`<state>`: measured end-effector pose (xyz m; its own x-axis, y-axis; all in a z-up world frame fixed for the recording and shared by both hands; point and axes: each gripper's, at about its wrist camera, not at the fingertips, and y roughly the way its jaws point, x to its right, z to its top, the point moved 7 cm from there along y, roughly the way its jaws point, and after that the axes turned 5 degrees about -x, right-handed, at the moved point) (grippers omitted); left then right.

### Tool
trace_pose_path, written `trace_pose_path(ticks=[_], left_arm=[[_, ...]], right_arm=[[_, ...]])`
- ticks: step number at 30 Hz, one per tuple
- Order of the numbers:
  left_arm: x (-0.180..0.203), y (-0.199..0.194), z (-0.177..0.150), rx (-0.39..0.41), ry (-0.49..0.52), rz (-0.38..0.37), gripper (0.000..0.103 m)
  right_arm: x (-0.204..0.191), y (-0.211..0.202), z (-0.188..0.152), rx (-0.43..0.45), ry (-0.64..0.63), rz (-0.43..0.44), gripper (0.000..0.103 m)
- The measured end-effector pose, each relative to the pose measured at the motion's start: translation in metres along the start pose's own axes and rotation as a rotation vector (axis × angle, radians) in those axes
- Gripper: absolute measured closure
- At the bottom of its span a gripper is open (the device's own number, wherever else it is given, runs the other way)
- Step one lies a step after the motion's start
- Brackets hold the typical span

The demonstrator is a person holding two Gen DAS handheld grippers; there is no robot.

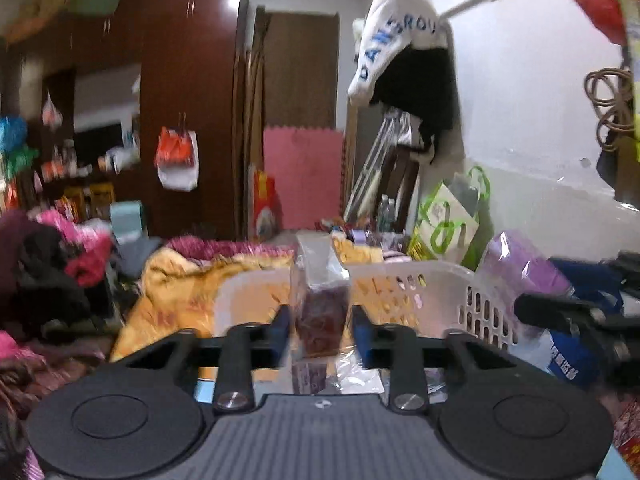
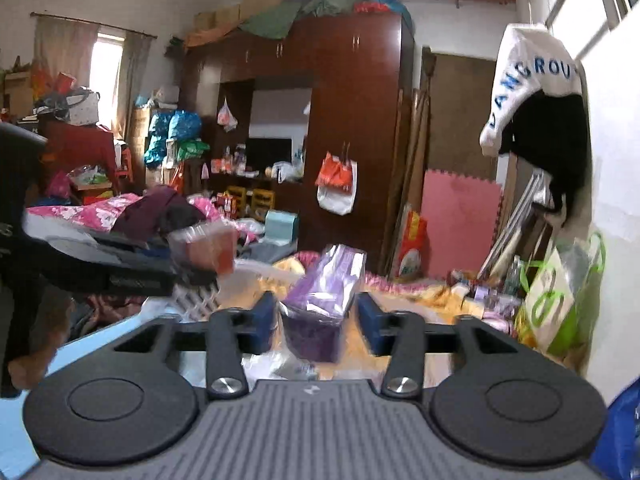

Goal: Organize objects
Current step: 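Lower both boxes into the white basket and open both grippers, then grasp the red box with the left gripper while the right grasps the purple box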

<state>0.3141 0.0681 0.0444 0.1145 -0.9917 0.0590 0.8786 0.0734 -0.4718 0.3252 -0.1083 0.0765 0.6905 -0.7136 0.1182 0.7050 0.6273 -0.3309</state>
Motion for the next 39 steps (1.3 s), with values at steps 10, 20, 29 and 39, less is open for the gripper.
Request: trace_pose_path(ticks=[10,20,29,39], left_arm=[[0.001,-0.058,-0.038,0.067,0.133,0.056,0.017],[-0.023,-0.057,-0.125,-0.030,0.246,0.257,0.015],[-0.036,-0.029,-0.134,-0.118,0.248,0.283,0.015],[-0.023,-0.023,-0.133,-0.137,0.290,0.251,0.015]], right_arm=[[0.017,-0.050,-0.029,-0.023,0.018,-0.067,0.000],[0.020,-0.056,-0.134,-0.153,0.140,-0.010,0.000],[0.015,-0.030,-0.136,-0.196,0.259,0.101,0.034],[0.004,-0.050,-0.150,-0.186,0.227,0.122,0.053]])
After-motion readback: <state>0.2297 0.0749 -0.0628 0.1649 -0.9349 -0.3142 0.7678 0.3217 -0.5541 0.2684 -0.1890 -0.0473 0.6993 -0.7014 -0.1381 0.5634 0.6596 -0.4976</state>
